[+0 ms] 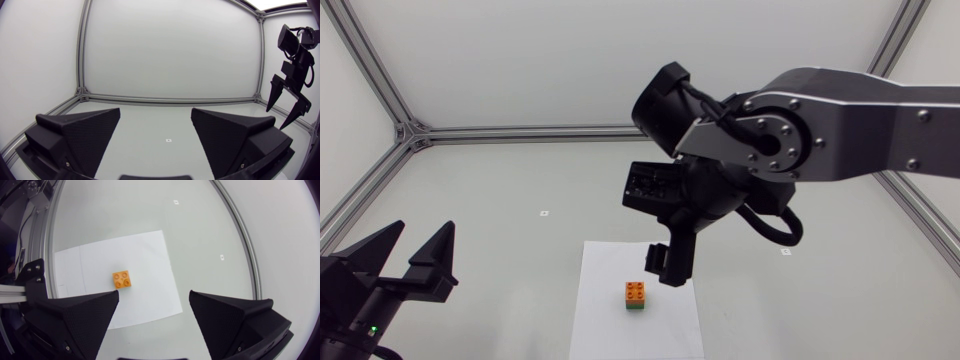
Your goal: Pick up the orange 2x2 brick with the right arm and stack it on top of the green 2x2 brick in the center
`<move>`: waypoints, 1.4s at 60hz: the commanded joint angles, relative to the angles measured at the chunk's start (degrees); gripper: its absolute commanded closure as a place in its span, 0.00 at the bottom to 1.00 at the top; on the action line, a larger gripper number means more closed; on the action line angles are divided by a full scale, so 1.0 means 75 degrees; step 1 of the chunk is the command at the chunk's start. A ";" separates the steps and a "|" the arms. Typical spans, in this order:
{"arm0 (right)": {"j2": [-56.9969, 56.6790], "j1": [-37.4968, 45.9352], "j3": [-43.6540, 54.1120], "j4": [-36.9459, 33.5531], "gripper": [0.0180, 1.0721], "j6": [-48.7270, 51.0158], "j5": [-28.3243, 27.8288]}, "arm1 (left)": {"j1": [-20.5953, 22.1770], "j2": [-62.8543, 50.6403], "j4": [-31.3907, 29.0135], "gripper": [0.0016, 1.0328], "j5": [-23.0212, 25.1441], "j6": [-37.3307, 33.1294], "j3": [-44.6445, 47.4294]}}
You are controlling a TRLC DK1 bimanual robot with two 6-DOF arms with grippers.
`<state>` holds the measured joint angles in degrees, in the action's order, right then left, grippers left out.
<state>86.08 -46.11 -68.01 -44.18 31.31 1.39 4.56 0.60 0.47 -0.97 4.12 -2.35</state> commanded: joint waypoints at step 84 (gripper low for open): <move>-0.9353 0.5821 0.7773 0.6068 0.05 -0.2181 0.0514 | -0.0045 0.0014 -0.0074 0.04 -0.0023 0.0154 0.0313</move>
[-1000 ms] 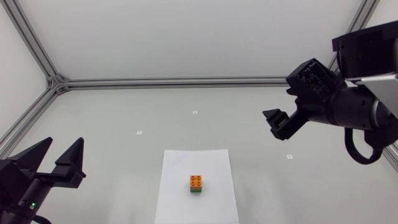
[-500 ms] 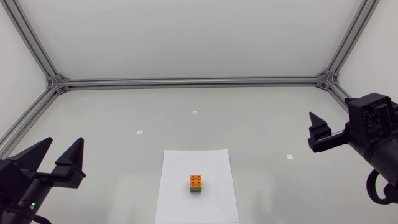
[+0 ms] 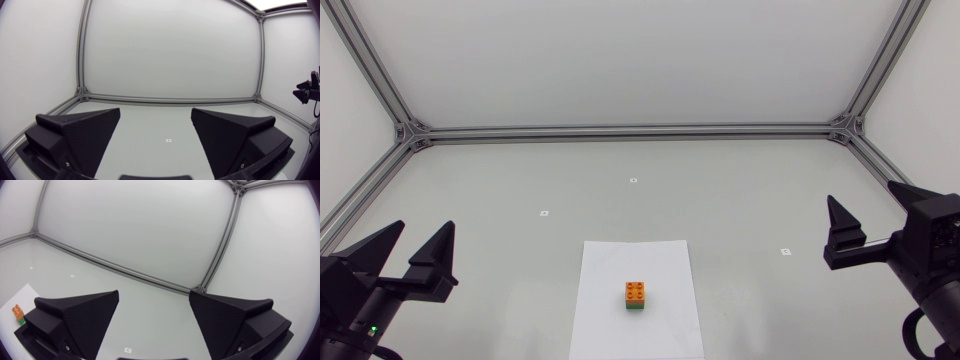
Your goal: Pick up the orange 2x2 brick with the right arm and stack it on top of the green 2x2 brick in the center
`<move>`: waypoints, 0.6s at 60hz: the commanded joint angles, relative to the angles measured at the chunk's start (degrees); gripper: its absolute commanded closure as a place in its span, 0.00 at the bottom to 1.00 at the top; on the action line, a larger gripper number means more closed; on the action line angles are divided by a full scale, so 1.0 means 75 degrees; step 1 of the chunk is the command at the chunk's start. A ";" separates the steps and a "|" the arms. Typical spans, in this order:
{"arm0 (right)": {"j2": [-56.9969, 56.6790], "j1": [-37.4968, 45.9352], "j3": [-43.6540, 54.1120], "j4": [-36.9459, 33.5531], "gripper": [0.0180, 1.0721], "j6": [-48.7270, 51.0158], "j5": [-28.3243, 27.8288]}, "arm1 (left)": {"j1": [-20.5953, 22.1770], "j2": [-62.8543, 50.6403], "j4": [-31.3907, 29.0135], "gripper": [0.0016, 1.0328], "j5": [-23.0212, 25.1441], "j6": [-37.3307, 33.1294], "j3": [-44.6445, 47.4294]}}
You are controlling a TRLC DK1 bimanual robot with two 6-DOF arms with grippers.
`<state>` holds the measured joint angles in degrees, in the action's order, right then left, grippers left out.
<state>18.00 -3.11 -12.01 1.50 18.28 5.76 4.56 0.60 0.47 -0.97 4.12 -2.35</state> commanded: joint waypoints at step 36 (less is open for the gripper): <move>-0.2400 0.0415 0.1601 -0.0200 0.05 -0.2438 -0.0768 | -0.0045 0.0014 -0.0074 0.04 -0.0023 0.0154 0.0313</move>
